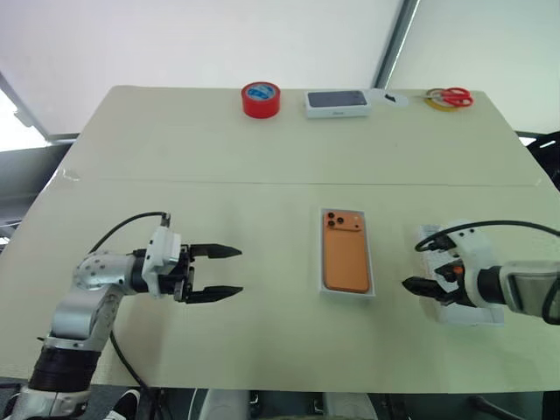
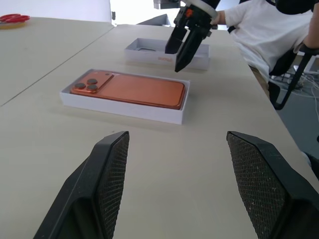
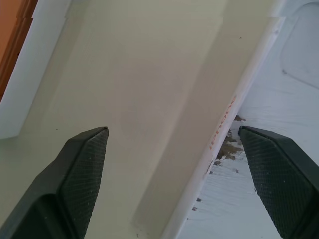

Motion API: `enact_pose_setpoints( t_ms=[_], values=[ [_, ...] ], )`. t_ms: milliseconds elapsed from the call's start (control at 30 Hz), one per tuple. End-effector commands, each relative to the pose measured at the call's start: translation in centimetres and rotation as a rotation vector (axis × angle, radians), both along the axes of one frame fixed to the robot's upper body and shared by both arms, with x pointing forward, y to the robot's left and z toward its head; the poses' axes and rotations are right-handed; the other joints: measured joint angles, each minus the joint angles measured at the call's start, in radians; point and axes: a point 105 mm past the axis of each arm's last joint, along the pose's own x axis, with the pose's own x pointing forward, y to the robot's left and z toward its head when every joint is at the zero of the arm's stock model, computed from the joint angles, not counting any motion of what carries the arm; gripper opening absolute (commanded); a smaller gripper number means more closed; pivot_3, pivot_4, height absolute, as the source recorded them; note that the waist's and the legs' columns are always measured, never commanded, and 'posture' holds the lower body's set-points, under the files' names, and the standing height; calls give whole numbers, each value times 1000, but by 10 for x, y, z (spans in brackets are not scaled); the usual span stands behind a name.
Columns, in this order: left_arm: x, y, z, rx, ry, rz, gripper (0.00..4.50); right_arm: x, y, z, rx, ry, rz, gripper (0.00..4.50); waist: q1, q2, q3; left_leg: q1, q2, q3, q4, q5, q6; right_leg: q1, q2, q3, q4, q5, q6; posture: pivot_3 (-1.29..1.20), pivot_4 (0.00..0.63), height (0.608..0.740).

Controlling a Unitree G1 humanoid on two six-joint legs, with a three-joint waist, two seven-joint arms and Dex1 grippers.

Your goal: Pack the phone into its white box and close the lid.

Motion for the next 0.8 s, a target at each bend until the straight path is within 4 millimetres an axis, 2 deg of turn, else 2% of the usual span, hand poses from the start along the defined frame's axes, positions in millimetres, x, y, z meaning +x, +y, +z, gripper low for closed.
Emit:
enact_pose_setpoints(
  t_ms=[33,200,233,367,500,600,667,733,800],
  values=[
    [-3,-3,10,-14,-46,-8,3276,-2,-1,-5,10,32,-21,3038,0,0,0,0,0,0,0,0,0,0,0,0,0,0,0,0,150,730],
    [-1,-5,12,-22,-61,11,3276,2,-1,-10,16,33,-71,416,-3,-1,-1,0,0,0,0,0,0,0,1,0,0,0,0,0,150,730],
    [0,-5,13,-26,-64,15,3276,3,-1,-10,22,31,-81,37,-4,-1,-1,0,0,0,0,0,0,0,1,0,0,0,0,0,150,730],
    [3,-7,16,-36,-77,30,3276,7,1,-8,23,17,-103,37,-4,-4,-3,0,0,0,0,0,0,0,1,0,0,0,0,0,150,730],
    [7,-7,18,-47,-67,46,3276,21,3,1,35,-45,-141,37,-8,-6,-4,0,0,0,0,0,0,0,1,0,0,0,0,0,150,730],
    [12,-6,18,-59,-32,68,3276,45,14,30,53,-186,-137,37,-10,-3,-2,0,1,1,0,0,0,-1,1,0,1,0,0,0,150,730],
    [18,-5,18,-82,-2,97,2752,61,28,56,48,-325,-79,0,-7,1,-2,-3,0,2,0,0,0,-5,2,1,2,0,0,0,150,730],
    [22,-6,18,-92,-5,121,1995,72,46,76,84,-435,0,0,-4,2,-2,-6,0,2,1,1,0,-8,2,1,2,0,0,0,150,730],
    [27,-8,21,-122,-14,153,908,80,67,94,131,-558,94,0,1,2,-2,-8,1,1,1,1,-1,-9,3,0,2,0,0,0,150,730]
  ],
)
